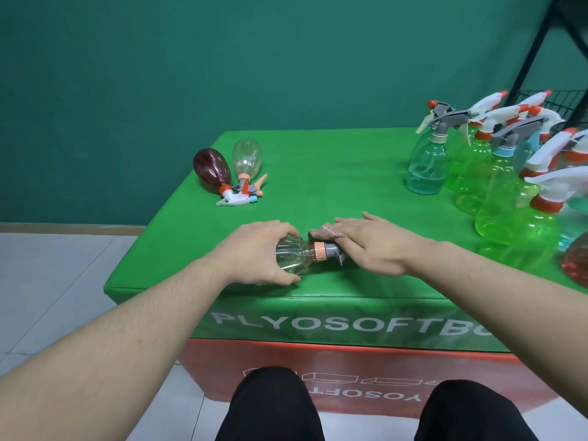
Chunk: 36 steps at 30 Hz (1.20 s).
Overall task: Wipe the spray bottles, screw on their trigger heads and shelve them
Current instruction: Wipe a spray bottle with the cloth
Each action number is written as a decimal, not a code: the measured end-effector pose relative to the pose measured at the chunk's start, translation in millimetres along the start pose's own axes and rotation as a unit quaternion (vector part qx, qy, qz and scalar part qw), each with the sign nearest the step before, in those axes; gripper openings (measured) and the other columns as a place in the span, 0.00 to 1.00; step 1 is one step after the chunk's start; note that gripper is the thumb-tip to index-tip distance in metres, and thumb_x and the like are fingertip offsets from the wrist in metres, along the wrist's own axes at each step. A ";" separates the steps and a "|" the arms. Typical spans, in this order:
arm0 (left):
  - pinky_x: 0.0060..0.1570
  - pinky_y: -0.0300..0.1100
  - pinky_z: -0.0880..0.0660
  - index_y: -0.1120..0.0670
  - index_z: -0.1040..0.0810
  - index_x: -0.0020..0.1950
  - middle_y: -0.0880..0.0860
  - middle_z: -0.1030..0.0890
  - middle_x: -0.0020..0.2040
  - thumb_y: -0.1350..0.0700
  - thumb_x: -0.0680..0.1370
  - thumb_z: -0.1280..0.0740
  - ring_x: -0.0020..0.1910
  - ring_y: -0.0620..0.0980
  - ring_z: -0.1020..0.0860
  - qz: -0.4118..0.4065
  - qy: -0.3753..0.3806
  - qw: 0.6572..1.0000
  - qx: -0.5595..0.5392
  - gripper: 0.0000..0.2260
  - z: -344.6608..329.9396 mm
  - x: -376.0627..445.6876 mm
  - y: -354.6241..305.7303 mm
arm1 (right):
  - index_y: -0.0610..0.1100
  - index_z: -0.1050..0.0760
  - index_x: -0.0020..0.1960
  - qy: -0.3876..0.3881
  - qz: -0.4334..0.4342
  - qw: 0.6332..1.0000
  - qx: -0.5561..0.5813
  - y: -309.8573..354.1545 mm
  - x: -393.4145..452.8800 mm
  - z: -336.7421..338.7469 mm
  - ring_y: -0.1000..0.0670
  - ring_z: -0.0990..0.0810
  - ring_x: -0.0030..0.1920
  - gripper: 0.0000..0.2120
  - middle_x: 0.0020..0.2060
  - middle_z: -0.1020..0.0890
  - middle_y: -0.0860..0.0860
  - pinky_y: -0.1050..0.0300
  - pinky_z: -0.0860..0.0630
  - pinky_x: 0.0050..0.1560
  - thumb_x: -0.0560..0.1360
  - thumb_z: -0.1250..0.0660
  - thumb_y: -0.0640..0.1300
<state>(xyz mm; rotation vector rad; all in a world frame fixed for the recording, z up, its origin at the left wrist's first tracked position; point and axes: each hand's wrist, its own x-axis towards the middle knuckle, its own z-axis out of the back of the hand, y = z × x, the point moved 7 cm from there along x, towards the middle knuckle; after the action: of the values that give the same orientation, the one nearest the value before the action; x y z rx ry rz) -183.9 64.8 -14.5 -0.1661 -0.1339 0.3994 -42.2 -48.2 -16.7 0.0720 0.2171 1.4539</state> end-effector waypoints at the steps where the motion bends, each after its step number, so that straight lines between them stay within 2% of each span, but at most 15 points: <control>1: 0.57 0.41 0.27 0.48 0.27 0.72 0.44 0.21 0.61 0.35 0.68 0.23 0.56 0.46 0.23 -0.001 0.001 1.000 0.003 0.37 -0.2 1.0 -0.5 | 0.54 0.44 0.81 -0.002 0.001 1.000 -0.007 -0.9 -6.2 0.1 0.57 0.47 0.80 0.23 0.79 0.39 0.56 0.47 0.56 0.81 0.86 0.54 0.51; 6: 0.56 0.41 0.27 0.48 0.28 0.73 0.45 0.21 0.62 0.36 0.68 0.23 0.54 0.46 0.24 0.003 0.013 1.000 0.001 0.37 0.3 3.5 0.1 | 0.54 0.51 0.82 -0.030 -0.006 1.000 0.003 -3.3 -29.0 -1.2 0.58 0.48 0.80 0.24 0.80 0.44 0.56 0.49 0.56 0.81 0.86 0.54 0.49; 10: 0.53 0.39 0.29 0.48 0.28 0.74 0.45 0.21 0.63 0.36 0.69 0.23 0.52 0.44 0.26 0.000 0.014 1.000 0.008 0.37 0.2 5.0 -2.7 | 0.50 0.46 0.82 -0.054 -0.011 0.998 0.018 -4.3 -38.9 -8.9 0.58 0.48 0.80 0.27 0.80 0.42 0.52 0.51 0.55 0.81 0.84 0.56 0.53; 13: 0.54 0.40 0.28 0.48 0.28 0.74 0.45 0.21 0.63 0.36 0.69 0.23 0.52 0.44 0.27 0.002 0.019 1.000 0.011 0.38 -0.8 6.1 -3.3 | 0.48 0.43 0.81 -0.074 -0.008 0.997 0.020 2.5 -47.4 -11.2 0.56 0.46 0.80 0.25 0.80 0.40 0.52 0.53 0.54 0.81 0.85 0.53 0.51; 18: 0.54 0.41 0.27 0.48 0.28 0.73 0.45 0.21 0.63 0.36 0.68 0.22 0.53 0.46 0.25 0.004 0.026 1.000 0.008 0.38 -1.9 6.4 -2.6 | 0.47 0.46 0.82 -0.085 -0.010 0.996 0.001 17.2 -59.8 -15.4 0.56 0.47 0.80 0.27 0.80 0.41 0.53 0.59 0.58 0.79 0.85 0.54 0.52; 25: 0.53 0.41 0.28 0.49 0.28 0.73 0.46 0.21 0.62 0.36 0.69 0.23 0.52 0.45 0.26 0.004 0.019 1.000 0.019 0.38 -2.3 6.7 -6.0 | 0.53 0.48 0.82 -0.074 -0.001 0.996 -0.047 20.9 -63.4 -22.4 0.57 0.49 0.80 0.32 0.80 0.45 0.58 0.52 0.57 0.80 0.79 0.63 0.57; 28: 0.57 0.43 0.26 0.49 0.27 0.73 0.47 0.20 0.63 0.36 0.68 0.23 0.55 0.47 0.24 0.008 -0.002 1.000 0.012 0.37 -0.8 3.5 -5.2 | 0.53 0.48 0.82 -0.080 -0.026 0.994 -0.065 9.5 -52.6 -20.0 0.58 0.48 0.80 0.35 0.80 0.44 0.58 0.47 0.55 0.81 0.77 0.66 0.58; 30: 0.59 0.43 0.27 0.49 0.27 0.73 0.47 0.20 0.63 0.36 0.68 0.23 0.58 0.48 0.23 0.006 -0.009 1.000 0.011 0.37 -0.5 1.3 -6.8 | 0.51 0.48 0.82 -0.080 -0.043 0.994 -0.054 0.3 -43.5 -18.2 0.57 0.48 0.80 0.32 0.80 0.43 0.56 0.46 0.54 0.81 0.80 0.63 0.57; 33: 0.58 0.41 0.28 0.48 0.27 0.73 0.46 0.21 0.62 0.36 0.69 0.23 0.56 0.46 0.24 0.002 -0.006 1.000 0.015 0.36 -0.7 1.4 -10.3 | 0.51 0.48 0.82 -0.057 -0.066 0.996 -0.029 -12.5 -29.5 -17.5 0.56 0.48 0.80 0.27 0.81 0.43 0.55 0.44 0.56 0.81 0.84 0.57 0.53; 36: 0.58 0.41 0.27 0.48 0.27 0.73 0.46 0.21 0.62 0.36 0.69 0.23 0.56 0.46 0.24 0.004 -0.001 1.000 0.012 0.36 0.3 2.2 -11.4 | 0.53 0.49 0.82 -0.029 -0.078 0.996 -0.007 -20.1 -14.6 -19.3 0.57 0.49 0.80 0.26 0.81 0.45 0.56 0.38 0.59 0.80 0.85 0.56 0.53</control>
<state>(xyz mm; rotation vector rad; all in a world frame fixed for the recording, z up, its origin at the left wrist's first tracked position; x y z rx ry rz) -177.7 55.4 -11.9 -0.1435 -0.1306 0.4082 -27.8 -66.6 -37.7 0.0833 0.1621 1.2955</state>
